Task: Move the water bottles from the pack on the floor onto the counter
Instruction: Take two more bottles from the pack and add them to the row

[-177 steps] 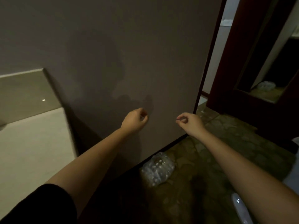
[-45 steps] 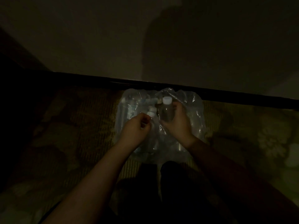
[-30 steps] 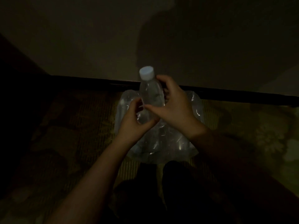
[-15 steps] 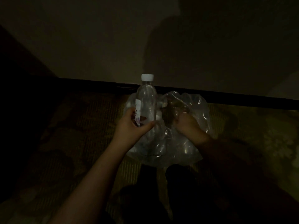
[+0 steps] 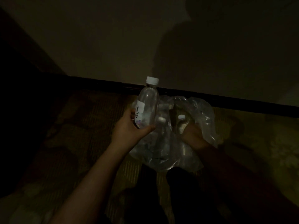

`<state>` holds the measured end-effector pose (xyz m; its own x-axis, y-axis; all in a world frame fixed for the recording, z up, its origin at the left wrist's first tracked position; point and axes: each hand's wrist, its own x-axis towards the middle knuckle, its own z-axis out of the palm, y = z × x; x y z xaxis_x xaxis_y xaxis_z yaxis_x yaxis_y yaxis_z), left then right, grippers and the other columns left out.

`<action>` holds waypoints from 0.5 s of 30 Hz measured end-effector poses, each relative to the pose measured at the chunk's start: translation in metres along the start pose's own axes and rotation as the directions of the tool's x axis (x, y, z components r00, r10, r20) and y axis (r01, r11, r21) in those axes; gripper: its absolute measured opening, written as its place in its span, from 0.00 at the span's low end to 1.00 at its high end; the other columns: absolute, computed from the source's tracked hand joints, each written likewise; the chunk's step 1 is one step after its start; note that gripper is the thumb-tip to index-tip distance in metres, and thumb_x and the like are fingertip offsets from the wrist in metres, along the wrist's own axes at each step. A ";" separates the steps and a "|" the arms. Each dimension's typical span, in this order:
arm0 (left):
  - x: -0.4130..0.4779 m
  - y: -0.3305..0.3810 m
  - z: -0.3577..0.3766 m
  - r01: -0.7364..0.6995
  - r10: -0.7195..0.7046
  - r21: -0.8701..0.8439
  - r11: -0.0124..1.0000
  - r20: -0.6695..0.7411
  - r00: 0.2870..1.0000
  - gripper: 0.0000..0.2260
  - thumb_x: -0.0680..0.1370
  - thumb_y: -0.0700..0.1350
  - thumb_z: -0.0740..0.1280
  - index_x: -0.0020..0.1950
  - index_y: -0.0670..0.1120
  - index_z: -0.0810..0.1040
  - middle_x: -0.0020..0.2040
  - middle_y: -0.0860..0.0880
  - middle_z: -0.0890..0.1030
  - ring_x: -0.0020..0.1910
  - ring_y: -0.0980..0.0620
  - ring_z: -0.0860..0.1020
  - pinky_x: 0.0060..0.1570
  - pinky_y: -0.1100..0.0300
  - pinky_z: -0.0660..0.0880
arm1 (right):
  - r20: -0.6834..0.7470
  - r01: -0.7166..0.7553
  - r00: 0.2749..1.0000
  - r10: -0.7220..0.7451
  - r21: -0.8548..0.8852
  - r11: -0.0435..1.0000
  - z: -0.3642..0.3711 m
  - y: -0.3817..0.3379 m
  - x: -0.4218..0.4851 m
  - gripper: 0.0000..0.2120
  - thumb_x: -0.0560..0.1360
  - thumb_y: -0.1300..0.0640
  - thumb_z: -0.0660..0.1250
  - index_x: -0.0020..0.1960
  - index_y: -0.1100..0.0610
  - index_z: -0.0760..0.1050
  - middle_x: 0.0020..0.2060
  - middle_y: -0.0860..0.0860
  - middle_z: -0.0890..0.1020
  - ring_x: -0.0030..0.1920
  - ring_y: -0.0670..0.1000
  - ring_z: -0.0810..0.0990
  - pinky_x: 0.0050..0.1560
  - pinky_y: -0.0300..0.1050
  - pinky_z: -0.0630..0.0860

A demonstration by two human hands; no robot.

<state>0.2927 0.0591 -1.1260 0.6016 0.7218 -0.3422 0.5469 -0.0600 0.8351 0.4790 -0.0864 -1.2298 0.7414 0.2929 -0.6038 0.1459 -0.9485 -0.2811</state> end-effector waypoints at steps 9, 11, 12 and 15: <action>0.000 0.000 -0.003 -0.012 0.012 0.082 0.997 -0.008 1.000 0.28 0.61 0.56 0.79 0.55 0.56 0.70 0.47 0.59 0.79 0.47 0.60 0.79 0.48 0.56 0.79 | -0.097 0.103 0.990 -0.103 -0.005 0.995 0.022 0.008 -0.006 0.22 0.73 0.50 0.71 0.61 0.62 0.71 0.56 0.59 0.79 0.56 0.59 0.78 0.46 0.41 0.68; 0.000 0.001 -0.002 -0.003 0.004 0.101 0.995 -0.013 1.000 0.28 0.61 0.56 0.79 0.56 0.54 0.71 0.49 0.57 0.80 0.48 0.57 0.80 0.50 0.53 0.79 | -0.134 0.133 0.982 -0.132 -0.007 0.991 0.021 0.009 -0.007 0.20 0.72 0.49 0.71 0.58 0.61 0.74 0.54 0.58 0.81 0.54 0.57 0.80 0.46 0.40 0.68; -0.001 0.003 -0.002 0.004 -0.002 0.114 0.994 -0.016 1.000 0.29 0.62 0.56 0.78 0.58 0.53 0.71 0.50 0.56 0.80 0.48 0.56 0.80 0.50 0.52 0.79 | -0.159 0.148 0.977 -0.144 0.014 0.989 0.019 0.009 -0.007 0.22 0.71 0.49 0.73 0.59 0.59 0.73 0.54 0.57 0.81 0.53 0.56 0.80 0.46 0.40 0.68; -0.008 0.016 -0.004 0.026 -0.023 0.163 0.986 -0.022 0.999 0.31 0.63 0.56 0.78 0.61 0.52 0.71 0.50 0.57 0.78 0.49 0.55 0.79 0.50 0.50 0.79 | -0.246 0.205 0.955 -0.164 0.153 0.967 0.003 0.000 -0.019 0.31 0.68 0.49 0.76 0.65 0.57 0.67 0.56 0.54 0.79 0.55 0.55 0.79 0.49 0.41 0.69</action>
<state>0.2947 0.0549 -1.1079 0.5757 0.7383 -0.3514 0.6501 -0.1526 0.7444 0.4633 -0.0915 -1.2204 0.8457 0.4055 -0.3468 0.1931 -0.8385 -0.5095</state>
